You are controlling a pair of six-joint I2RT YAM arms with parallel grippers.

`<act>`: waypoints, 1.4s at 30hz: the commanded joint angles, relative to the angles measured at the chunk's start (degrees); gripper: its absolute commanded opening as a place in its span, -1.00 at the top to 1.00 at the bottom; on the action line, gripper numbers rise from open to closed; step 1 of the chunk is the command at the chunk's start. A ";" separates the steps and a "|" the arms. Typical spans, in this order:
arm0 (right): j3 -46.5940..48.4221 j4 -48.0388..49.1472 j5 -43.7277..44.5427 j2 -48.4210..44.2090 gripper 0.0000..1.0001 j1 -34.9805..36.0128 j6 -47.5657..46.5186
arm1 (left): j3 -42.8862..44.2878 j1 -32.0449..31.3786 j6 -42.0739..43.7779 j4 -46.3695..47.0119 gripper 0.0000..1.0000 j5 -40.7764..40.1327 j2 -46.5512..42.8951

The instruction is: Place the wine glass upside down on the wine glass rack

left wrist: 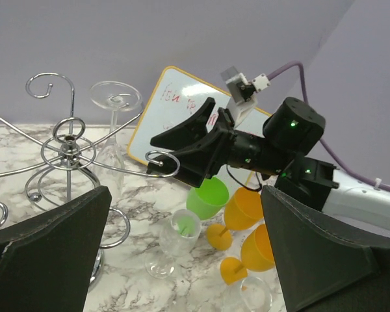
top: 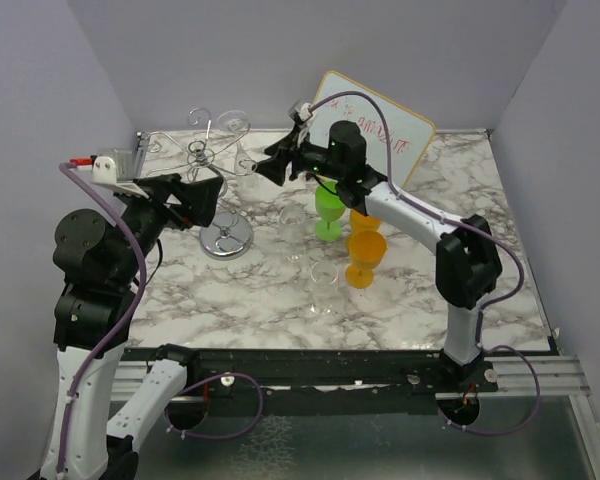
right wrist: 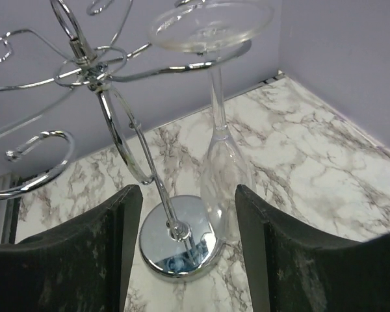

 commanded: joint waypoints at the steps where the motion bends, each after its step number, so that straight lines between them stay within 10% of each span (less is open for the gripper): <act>1: -5.08 -5.88 10.41 -9.59 -0.29 0.02 0.24 | 1.13 0.13 1.74 -1.94 -0.98 4.12 -1.01; 17: -6.17 -51.48 37.35 -20.18 -0.24 0.08 7.35 | 0.93 0.14 -0.13 -5.82 -0.98 3.81 0.63; 35: -0.75 -53.85 36.39 -7.81 0.12 0.50 3.95 | -3.50 0.10 -0.57 -0.28 -0.98 3.32 -1.28; 42: -0.87 -52.34 38.41 -8.11 0.59 2.56 -1.26 | -4.55 0.10 -1.47 1.02 -0.96 1.94 -1.85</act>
